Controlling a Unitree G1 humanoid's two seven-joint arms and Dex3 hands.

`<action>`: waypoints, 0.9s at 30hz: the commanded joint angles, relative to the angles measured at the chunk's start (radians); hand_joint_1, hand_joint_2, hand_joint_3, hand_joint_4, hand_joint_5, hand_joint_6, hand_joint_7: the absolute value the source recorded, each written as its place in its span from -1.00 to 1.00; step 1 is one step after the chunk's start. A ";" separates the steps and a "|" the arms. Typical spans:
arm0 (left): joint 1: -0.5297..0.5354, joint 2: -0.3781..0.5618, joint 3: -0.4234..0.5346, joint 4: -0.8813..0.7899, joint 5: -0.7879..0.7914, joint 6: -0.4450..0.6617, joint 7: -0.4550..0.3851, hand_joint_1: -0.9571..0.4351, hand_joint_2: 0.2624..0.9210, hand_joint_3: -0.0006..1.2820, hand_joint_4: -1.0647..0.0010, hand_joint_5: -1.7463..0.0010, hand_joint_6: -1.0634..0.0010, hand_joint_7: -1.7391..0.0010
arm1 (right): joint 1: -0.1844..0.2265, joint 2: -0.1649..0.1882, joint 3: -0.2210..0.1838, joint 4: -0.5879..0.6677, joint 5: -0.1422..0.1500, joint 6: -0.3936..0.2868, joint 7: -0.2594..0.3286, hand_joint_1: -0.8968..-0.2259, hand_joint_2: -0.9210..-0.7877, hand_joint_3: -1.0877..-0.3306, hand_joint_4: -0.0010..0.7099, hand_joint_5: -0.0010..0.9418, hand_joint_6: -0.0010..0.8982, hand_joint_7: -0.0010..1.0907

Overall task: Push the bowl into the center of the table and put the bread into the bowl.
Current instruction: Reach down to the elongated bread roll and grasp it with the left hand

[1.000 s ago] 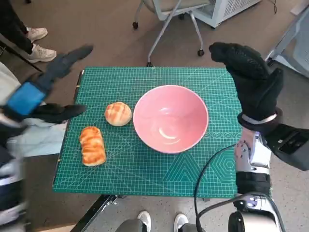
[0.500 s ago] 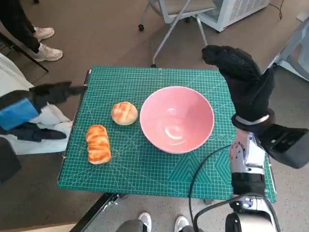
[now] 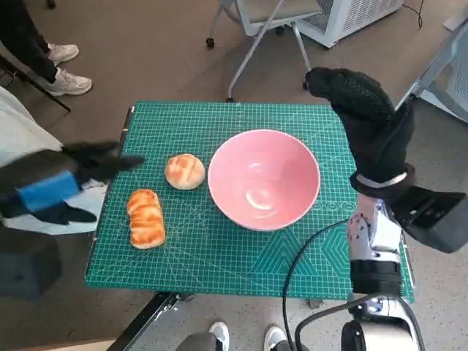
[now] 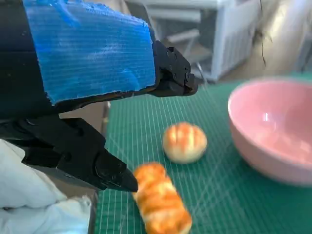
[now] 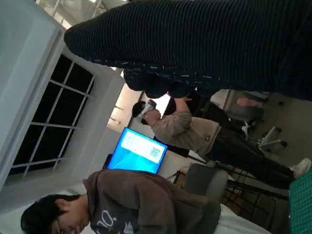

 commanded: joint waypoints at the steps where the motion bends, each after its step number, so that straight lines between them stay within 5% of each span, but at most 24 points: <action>1: -0.013 -0.020 -0.061 0.075 0.056 -0.092 0.029 0.54 0.45 -1.00 0.46 0.99 0.25 0.96 | 0.005 0.004 0.001 0.016 0.007 0.012 0.005 -0.28 -1.00 -0.17 -0.63 -1.00 -1.00 -0.04; 9: -0.071 -0.055 -0.151 0.225 0.169 -0.266 0.111 0.38 0.38 -1.00 0.41 0.99 0.19 0.97 | 0.013 -0.002 0.002 0.003 0.011 0.023 0.005 -0.29 -1.00 -0.18 -0.63 -1.00 -1.00 -0.04; 27: -0.139 -0.100 -0.265 0.365 0.324 -0.408 0.207 0.31 0.41 -0.99 0.37 0.99 0.14 0.98 | 0.027 -0.011 -0.006 -0.010 0.026 0.037 0.014 -0.29 -1.00 -0.16 -0.61 -0.99 -1.00 -0.04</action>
